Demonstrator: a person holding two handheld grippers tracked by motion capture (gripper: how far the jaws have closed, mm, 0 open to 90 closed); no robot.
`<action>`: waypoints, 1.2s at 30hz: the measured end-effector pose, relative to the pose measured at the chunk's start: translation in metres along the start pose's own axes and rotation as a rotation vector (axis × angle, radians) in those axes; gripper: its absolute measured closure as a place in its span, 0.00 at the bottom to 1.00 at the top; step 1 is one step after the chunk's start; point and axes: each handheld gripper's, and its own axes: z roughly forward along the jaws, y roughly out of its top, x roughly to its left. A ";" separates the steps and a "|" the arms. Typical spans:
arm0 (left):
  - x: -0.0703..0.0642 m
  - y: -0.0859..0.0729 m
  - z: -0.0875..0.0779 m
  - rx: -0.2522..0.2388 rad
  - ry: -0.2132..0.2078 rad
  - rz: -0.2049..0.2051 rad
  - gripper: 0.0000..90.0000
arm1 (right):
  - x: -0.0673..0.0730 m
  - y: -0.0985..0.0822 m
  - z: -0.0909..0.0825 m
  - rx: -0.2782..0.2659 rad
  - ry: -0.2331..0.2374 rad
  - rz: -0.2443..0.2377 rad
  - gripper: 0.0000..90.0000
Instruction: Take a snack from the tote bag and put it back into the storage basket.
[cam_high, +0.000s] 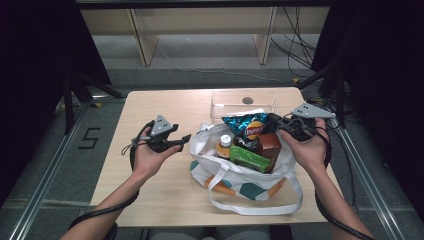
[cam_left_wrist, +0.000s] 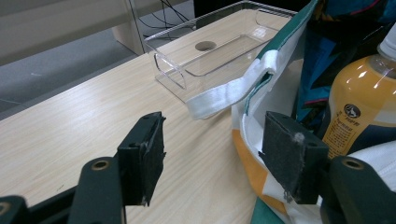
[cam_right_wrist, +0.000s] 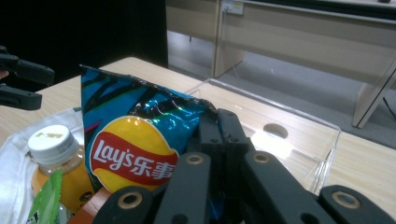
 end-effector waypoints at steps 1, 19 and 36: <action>0.000 0.000 0.000 0.001 0.000 0.000 0.43 | 0.000 0.001 0.000 -0.003 0.003 -0.007 1.00; -0.001 0.001 0.001 0.000 -0.001 -0.004 0.42 | 0.003 0.015 -0.013 -0.133 -0.021 0.041 1.00; -0.002 0.001 0.003 0.004 -0.004 -0.002 0.42 | 0.004 0.030 -0.018 -0.199 -0.032 0.047 1.00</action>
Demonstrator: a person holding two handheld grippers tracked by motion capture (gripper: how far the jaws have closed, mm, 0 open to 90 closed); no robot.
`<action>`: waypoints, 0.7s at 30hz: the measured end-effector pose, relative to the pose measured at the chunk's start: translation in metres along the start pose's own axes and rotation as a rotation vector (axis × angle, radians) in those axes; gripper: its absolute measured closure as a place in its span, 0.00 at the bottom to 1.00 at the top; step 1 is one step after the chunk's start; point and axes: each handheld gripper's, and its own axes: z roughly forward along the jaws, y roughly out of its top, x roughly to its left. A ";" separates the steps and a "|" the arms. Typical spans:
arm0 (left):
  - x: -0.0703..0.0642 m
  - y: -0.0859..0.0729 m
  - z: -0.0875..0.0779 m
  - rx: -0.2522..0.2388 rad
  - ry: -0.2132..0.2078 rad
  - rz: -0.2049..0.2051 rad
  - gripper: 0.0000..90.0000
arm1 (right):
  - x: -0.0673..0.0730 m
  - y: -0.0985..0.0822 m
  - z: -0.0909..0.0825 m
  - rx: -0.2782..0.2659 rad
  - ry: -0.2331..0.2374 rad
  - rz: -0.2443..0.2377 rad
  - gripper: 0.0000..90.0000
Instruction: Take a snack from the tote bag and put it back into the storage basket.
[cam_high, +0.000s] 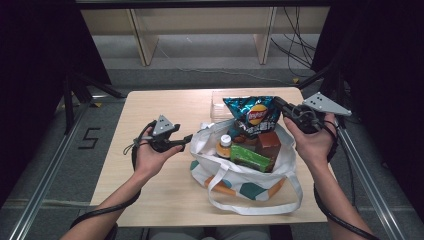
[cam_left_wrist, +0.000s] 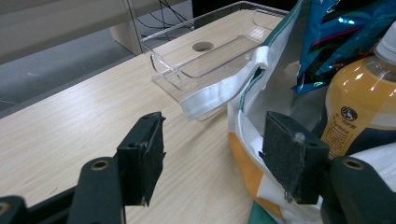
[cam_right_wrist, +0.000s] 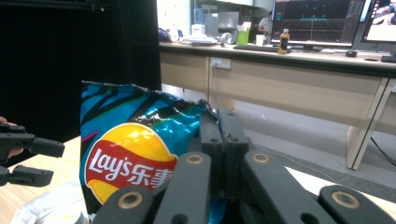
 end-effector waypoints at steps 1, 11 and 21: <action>0.000 0.000 0.000 0.000 0.000 0.000 0.42 | 0.000 0.001 0.001 -0.013 0.004 -0.003 1.00; 0.002 -0.001 -0.001 -0.003 0.007 -0.006 0.42 | 0.000 0.009 -0.001 -0.027 0.003 0.016 1.00; 0.000 0.000 -0.001 -0.006 0.003 -0.002 0.42 | 0.001 0.019 0.000 -0.063 -0.004 -0.011 1.00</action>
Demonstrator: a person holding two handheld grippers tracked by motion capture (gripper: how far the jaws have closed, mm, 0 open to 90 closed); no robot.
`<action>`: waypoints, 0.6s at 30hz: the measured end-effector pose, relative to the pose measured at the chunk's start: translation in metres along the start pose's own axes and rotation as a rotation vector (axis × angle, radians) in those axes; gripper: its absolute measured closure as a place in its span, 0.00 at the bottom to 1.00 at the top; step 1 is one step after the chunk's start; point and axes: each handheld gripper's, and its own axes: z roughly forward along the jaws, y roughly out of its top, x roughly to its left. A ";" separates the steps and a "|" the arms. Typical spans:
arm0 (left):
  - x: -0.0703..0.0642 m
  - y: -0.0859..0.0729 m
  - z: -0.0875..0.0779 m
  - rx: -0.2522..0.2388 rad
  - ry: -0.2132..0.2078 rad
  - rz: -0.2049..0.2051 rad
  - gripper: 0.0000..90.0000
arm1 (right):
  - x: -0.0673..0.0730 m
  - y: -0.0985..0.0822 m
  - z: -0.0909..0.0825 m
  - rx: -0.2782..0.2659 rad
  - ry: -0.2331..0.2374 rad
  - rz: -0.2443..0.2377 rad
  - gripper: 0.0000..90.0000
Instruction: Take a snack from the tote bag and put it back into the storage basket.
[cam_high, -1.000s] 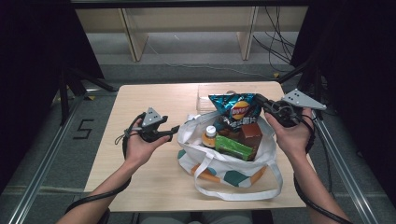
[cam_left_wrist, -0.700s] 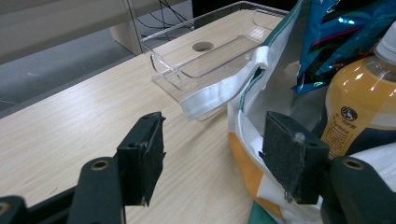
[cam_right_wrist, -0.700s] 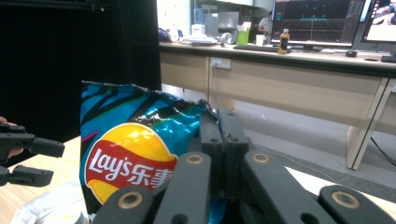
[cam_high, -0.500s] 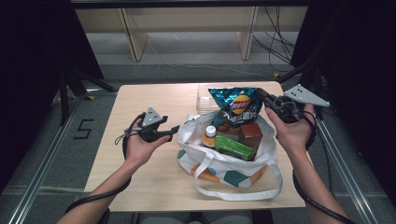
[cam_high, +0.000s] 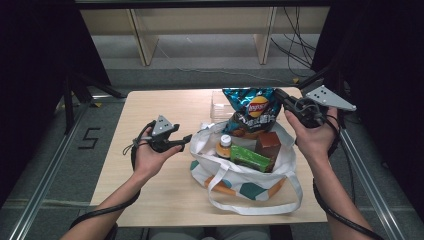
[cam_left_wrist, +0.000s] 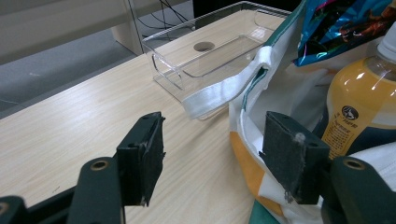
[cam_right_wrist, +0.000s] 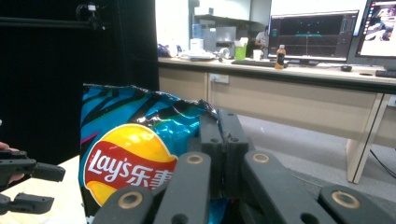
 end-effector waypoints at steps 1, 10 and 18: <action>0.000 0.000 0.000 0.000 -0.003 0.001 0.42 | 0.001 0.001 -0.001 0.001 -0.002 0.010 1.00; 0.000 0.000 0.000 0.002 -0.001 0.002 0.42 | 0.001 0.009 -0.001 -0.018 0.001 0.011 1.00; 0.000 0.001 0.000 -0.001 -0.001 0.003 0.42 | 0.000 0.015 -0.002 -0.027 -0.004 0.020 1.00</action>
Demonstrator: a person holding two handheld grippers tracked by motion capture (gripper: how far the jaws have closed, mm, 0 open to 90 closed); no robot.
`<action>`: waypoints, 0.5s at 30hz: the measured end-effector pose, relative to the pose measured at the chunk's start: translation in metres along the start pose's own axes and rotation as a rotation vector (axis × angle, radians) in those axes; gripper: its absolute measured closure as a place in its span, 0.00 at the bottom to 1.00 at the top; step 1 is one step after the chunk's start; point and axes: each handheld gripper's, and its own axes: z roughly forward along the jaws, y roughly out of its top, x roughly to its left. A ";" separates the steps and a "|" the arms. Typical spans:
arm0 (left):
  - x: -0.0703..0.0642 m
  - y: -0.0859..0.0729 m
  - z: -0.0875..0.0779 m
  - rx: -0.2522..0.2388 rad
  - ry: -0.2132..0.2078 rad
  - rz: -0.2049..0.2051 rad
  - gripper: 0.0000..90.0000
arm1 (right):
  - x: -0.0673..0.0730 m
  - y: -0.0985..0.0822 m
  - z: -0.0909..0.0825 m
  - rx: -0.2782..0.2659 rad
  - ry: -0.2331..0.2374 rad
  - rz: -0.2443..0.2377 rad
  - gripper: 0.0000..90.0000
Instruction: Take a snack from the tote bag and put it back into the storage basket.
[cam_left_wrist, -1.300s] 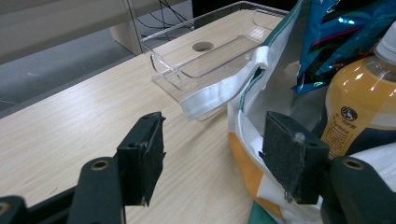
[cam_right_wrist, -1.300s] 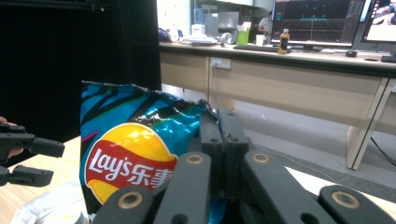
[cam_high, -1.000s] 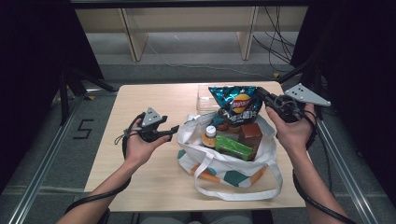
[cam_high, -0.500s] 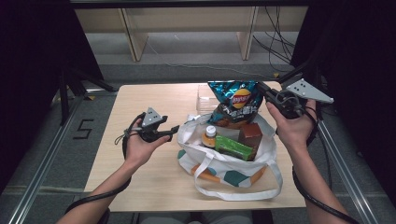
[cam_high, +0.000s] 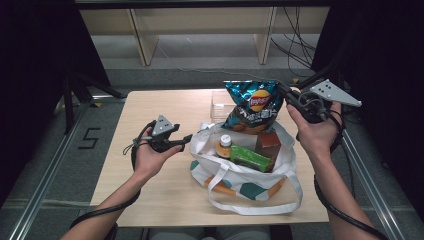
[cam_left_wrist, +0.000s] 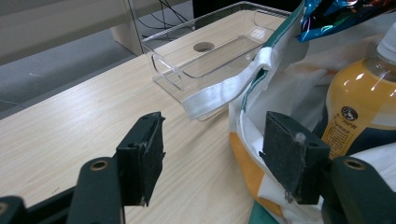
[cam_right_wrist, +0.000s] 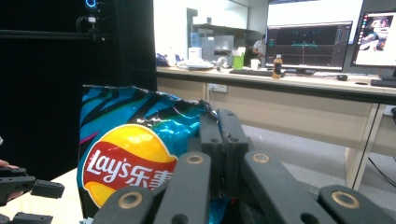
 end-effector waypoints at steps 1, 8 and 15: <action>0.000 0.000 0.000 0.000 0.000 0.000 0.42 | 0.000 0.001 0.000 -0.006 -0.003 -0.007 1.00; 0.000 0.000 0.000 -0.002 -0.004 0.000 0.42 | 0.000 0.007 -0.001 -0.021 -0.006 -0.001 1.00; 0.000 0.000 0.000 -0.001 -0.002 0.000 0.42 | -0.002 0.012 0.000 -0.045 -0.009 -0.006 1.00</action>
